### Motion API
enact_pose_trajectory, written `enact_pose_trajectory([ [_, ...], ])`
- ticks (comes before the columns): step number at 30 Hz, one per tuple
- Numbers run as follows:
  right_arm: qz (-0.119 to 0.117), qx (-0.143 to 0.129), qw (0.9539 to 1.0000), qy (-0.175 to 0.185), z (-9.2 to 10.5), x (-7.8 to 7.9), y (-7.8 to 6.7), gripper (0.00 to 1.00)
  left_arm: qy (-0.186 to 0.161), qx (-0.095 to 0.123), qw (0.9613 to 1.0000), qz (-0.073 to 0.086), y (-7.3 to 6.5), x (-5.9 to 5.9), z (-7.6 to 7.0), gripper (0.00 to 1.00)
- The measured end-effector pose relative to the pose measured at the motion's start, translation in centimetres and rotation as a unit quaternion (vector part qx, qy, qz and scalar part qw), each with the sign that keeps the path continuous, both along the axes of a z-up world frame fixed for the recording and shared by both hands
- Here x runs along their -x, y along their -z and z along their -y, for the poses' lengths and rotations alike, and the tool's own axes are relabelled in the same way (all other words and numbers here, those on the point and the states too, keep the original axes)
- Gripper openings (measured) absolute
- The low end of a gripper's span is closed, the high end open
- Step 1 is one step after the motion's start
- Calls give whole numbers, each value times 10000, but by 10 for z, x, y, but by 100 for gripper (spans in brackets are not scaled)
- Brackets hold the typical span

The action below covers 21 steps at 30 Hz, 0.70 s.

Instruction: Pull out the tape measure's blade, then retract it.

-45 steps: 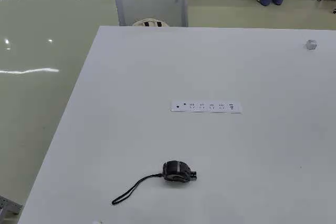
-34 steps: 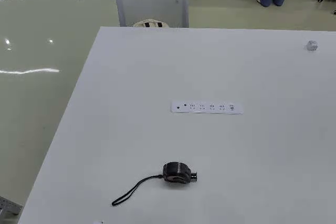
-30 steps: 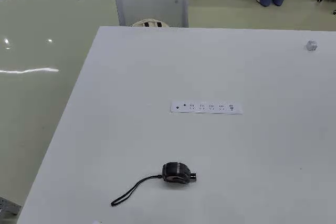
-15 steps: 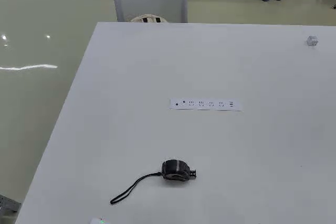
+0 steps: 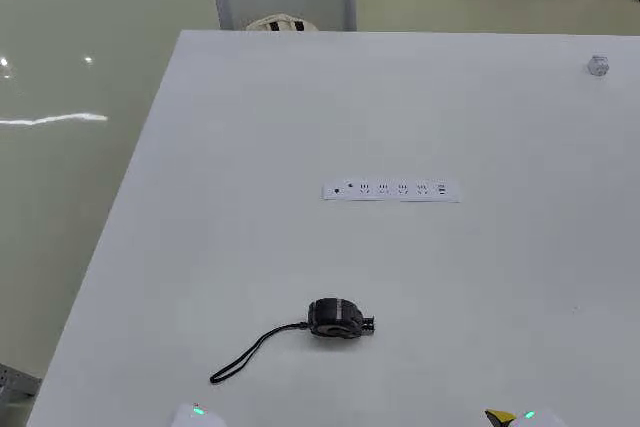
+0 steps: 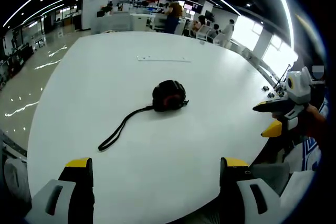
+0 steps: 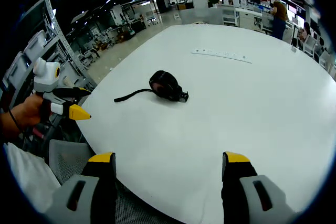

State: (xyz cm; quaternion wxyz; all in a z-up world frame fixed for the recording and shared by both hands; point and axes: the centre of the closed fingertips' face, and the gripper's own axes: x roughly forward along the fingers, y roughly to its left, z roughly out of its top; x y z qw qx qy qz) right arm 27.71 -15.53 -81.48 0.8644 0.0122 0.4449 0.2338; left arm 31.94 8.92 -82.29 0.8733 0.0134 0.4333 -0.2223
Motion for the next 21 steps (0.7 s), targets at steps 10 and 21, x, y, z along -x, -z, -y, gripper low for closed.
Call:
enact_pose_trajectory([
  [10, -15, 93, 9998, -166, 2, -11, 6, 85, 108, -50, 9999, 44, 2, -12, 6, 98],
  [21, 15, 135, 9992, -380, 0, -25, 10, 85, 346, -74, 9991, 219, 2, -24, 14, 98],
])
